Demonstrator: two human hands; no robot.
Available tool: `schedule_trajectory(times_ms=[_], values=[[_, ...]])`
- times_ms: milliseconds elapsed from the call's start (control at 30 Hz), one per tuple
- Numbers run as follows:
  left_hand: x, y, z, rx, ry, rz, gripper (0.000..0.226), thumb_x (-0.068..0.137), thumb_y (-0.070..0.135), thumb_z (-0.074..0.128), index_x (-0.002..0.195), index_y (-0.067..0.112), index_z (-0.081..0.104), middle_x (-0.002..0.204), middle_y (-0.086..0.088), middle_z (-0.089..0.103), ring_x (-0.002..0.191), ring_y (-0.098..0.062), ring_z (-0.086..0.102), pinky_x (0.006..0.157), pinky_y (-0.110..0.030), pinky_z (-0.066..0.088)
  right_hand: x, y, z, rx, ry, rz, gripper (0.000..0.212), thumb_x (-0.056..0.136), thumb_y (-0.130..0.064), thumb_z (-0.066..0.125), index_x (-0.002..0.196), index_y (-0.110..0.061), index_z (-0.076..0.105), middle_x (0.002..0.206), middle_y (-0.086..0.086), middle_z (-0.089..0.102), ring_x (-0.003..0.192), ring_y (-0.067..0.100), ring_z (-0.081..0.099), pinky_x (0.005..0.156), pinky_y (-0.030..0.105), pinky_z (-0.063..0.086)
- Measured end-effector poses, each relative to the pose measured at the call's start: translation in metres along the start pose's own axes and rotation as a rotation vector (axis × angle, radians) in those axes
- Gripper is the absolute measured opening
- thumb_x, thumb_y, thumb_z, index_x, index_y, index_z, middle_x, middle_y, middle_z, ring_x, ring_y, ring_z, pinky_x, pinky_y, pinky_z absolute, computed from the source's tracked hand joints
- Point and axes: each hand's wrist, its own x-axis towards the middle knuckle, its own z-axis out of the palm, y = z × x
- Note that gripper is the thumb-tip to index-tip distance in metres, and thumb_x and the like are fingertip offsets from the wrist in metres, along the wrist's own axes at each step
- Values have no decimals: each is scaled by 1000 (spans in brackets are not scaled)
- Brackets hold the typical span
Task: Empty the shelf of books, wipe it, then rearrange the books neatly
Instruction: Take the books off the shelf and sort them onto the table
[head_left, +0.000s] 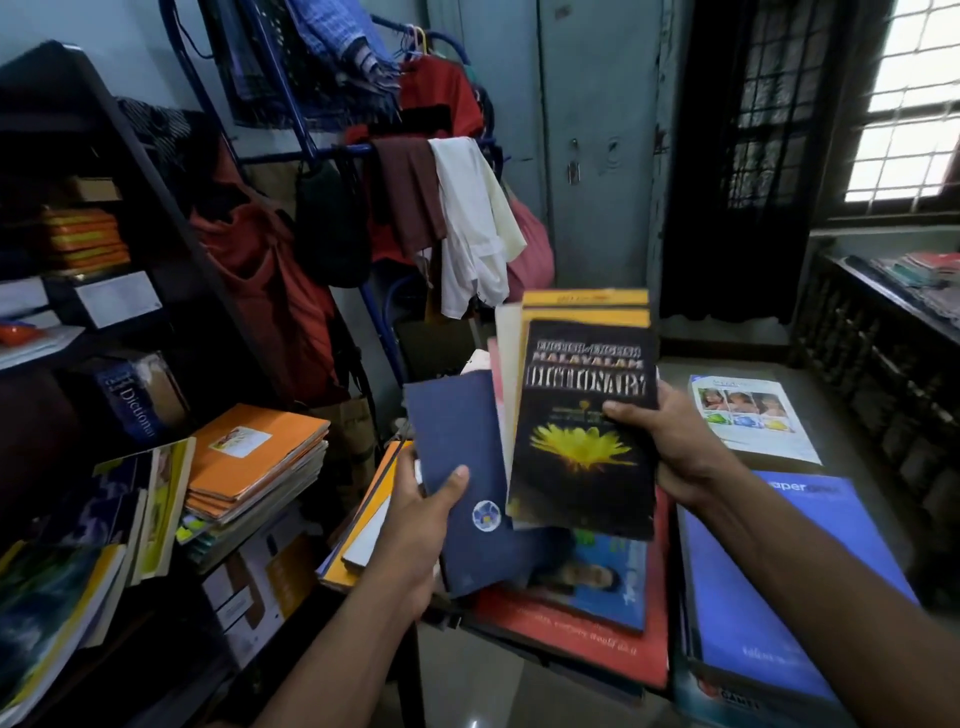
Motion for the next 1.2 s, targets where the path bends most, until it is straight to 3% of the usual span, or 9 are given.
schedule_trajectory(times_ms=[200, 300, 400, 533, 767, 867, 967, 1100, 1200], values=[[18, -4, -2, 181, 73, 253, 50, 97, 10, 66, 132, 37, 43, 112, 19, 70, 104, -6, 67, 82, -29, 53, -6, 7, -25, -189, -33, -151, 62, 74, 2, 75, 131, -6, 54, 119, 12, 71, 112, 32, 68, 88, 40, 58], [14, -16, -4, 249, 78, 247, 55, 98, 18, 65, 141, 39, 37, 123, 16, 66, 112, -8, 65, 89, -34, 54, -19, 26, -30, -360, -68, -165, 64, 75, -5, 79, 132, -16, 53, 117, 3, 72, 111, 20, 68, 89, 28, 56], [15, -16, -6, 326, 68, 249, 59, 100, 27, 63, 146, 42, 31, 130, 15, 63, 115, -8, 63, 94, -37, 54, -16, 30, -28, -467, -64, -140, 64, 76, -22, 86, 131, -25, 52, 118, -4, 72, 111, 12, 68, 95, 35, 53], [13, -14, -9, 488, 40, 265, 75, 100, 33, 60, 159, 33, 14, 131, 10, 58, 117, -13, 60, 94, -31, 49, -7, 34, -23, -447, 26, -73, 49, 87, -13, 77, 125, -26, 50, 114, -4, 70, 107, 11, 67, 94, 38, 54], [9, -21, -8, 593, -12, 267, 76, 100, 26, 60, 156, 29, 8, 130, 10, 56, 105, -8, 58, 72, -6, 43, 49, 10, -37, -274, 400, 7, 26, 91, -2, 61, 114, -6, 50, 94, 14, 64, 70, 21, 65, 48, 29, 53], [20, -20, -4, 576, -4, 265, 77, 102, 25, 56, 159, 23, 4, 138, 6, 55, 115, -11, 57, 82, -12, 44, 81, -2, -43, -306, 450, 164, 5, 89, -1, 52, 94, 1, 52, 70, 15, 50, 54, 25, 52, 34, 27, 47], [33, -15, -4, 628, -17, 315, 77, 102, 22, 57, 160, 19, 6, 136, 5, 56, 120, -16, 58, 84, -13, 45, 105, 1, -47, -378, 429, 240, 16, 91, 4, 51, 76, -2, 50, 65, 13, 46, 51, 24, 46, 30, 21, 40], [47, -3, -6, 673, -47, 333, 89, 102, 13, 58, 160, 31, -7, 141, 19, 43, 112, 8, 49, 77, 5, 35, 129, 10, -55, -421, 394, 262, 6, 90, 2, 63, 85, 0, 59, 75, 19, 59, 56, 25, 54, 35, 23, 46], [56, 4, -4, 675, -61, 380, 91, 101, 10, 57, 159, 30, -11, 132, 45, 20, 103, 37, 35, 80, 10, 26, 143, 28, -65, -482, 358, 201, 5, 90, -3, 67, 89, -5, 63, 92, 22, 68, 71, 28, 63, 63, 38, 59]])
